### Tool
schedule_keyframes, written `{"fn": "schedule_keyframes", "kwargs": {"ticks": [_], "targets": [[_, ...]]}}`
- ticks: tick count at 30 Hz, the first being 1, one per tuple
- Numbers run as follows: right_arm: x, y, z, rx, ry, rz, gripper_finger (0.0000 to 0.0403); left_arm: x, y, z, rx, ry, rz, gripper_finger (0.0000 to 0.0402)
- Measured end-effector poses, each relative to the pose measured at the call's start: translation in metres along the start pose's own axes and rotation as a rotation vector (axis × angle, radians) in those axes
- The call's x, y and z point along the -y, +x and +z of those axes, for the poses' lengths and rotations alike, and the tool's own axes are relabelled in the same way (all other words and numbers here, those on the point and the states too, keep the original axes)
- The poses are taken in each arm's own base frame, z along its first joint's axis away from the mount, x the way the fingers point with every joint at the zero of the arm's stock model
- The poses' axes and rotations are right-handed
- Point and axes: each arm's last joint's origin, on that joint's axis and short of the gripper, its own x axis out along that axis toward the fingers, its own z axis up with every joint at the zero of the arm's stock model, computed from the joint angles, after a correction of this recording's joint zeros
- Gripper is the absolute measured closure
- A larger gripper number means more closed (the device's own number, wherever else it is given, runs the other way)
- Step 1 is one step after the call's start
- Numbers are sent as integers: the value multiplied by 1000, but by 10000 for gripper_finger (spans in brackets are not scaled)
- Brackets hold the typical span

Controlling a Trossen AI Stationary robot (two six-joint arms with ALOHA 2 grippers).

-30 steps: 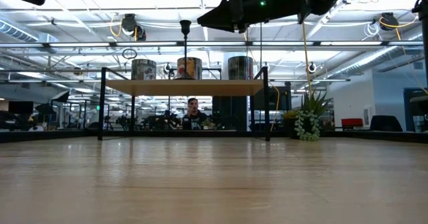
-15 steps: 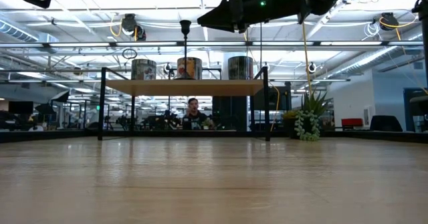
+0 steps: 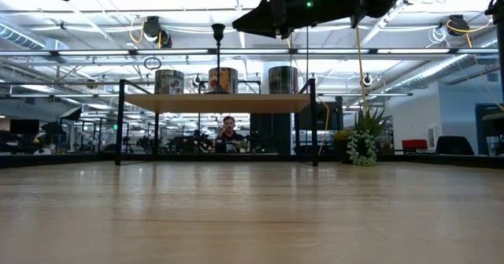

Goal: Pick & Place candle stick holders
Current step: Put the left golden candle holder on the shelf

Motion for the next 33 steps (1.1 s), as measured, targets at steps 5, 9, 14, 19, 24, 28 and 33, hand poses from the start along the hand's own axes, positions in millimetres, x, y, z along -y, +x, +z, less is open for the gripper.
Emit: {"fn": "schedule_keyframes", "kwargs": {"ticks": [5, 9, 14, 19, 24, 28, 33], "targets": [[0, 0, 0, 0, 0, 1, 277, 0, 0, 0, -3, 1, 12, 364], [0, 0, 0, 0, 0, 0, 277, -2, 0, 2, 9, 2, 45, 364], [0, 0, 0, 0, 0, 0, 277, -8, -2, 17, 149, -28, 184, 352], [0, 0, 0, 0, 0, 0, 277, -17, -7, 27, 246, -35, 375, 364], [0, 0, 0, 0, 0, 0, 277, -31, -16, 34, 321, -135, 651, 364], [0, 0, 2, 16, 1, -4, 277, -44, -25, 34, 371, -247, 866, 364], [0, 0, 2, 21, 1, -5, 277, -61, -43, 34, 436, -427, 1088, 363]]}}
